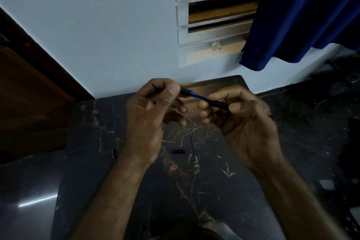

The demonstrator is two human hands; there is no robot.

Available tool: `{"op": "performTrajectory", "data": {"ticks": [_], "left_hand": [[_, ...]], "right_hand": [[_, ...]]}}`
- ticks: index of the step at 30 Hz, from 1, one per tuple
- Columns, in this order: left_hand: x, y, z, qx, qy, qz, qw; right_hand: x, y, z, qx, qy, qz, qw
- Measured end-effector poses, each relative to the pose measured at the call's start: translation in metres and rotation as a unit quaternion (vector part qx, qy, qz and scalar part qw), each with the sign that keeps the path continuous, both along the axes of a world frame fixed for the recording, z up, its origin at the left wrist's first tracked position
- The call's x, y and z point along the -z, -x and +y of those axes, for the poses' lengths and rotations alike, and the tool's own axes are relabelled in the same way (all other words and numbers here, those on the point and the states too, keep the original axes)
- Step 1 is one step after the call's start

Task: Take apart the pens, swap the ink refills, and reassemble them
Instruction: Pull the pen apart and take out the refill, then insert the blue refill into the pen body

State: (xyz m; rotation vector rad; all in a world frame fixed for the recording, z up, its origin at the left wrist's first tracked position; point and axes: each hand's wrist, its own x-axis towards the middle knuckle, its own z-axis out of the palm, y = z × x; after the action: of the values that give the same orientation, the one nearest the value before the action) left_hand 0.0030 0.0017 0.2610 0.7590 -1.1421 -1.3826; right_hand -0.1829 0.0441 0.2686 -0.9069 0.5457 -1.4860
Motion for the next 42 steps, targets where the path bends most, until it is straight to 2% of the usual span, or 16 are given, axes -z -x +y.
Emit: {"op": "performTrajectory", "data": {"ticks": [3, 5, 9, 14, 20, 24, 27, 29, 34, 42], "left_hand": [[0.018, -0.013, -0.008, -0.01, -0.06, 0.073, 0.996], [0.044, -0.026, -0.017, -0.023, -0.085, 0.074, 0.993], [0.137, -0.042, -0.022, -0.045, -0.162, -0.086, 0.982], [0.249, -0.041, -0.018, -0.01, -0.225, -0.282, 0.933], [0.298, -0.012, -0.045, 0.039, -0.146, -0.436, 0.887], [0.305, -0.006, -0.056, 0.097, -0.062, -0.549, 0.828], [0.301, -0.011, -0.061, 0.125, 0.049, -0.608, 0.782], [0.3, -0.014, -0.063, 0.132, 0.087, -0.628, 0.762], [0.298, -0.015, -0.061, 0.146, 0.104, -0.641, 0.746], [0.297, -0.016, -0.06, 0.148, 0.097, -0.633, 0.753]], "right_hand": [[0.004, 0.006, 0.001, 0.021, -0.017, 0.003, 1.0], [0.01, 0.011, 0.003, 0.034, -0.041, -0.002, 0.999], [0.022, 0.021, 0.007, 0.039, -0.087, -0.011, 0.995], [0.032, 0.023, 0.011, 0.025, -0.126, -0.01, 0.992], [0.036, 0.021, 0.018, 0.036, -0.155, 0.016, 0.987], [0.038, 0.022, 0.024, 0.05, -0.167, 0.027, 0.984], [0.041, 0.026, 0.029, 0.054, -0.171, 0.026, 0.983], [0.043, 0.029, 0.031, 0.057, -0.175, 0.024, 0.983], [0.045, 0.029, 0.034, 0.056, -0.175, 0.025, 0.983], [0.044, 0.024, 0.037, 0.049, -0.17, 0.028, 0.984]]}}
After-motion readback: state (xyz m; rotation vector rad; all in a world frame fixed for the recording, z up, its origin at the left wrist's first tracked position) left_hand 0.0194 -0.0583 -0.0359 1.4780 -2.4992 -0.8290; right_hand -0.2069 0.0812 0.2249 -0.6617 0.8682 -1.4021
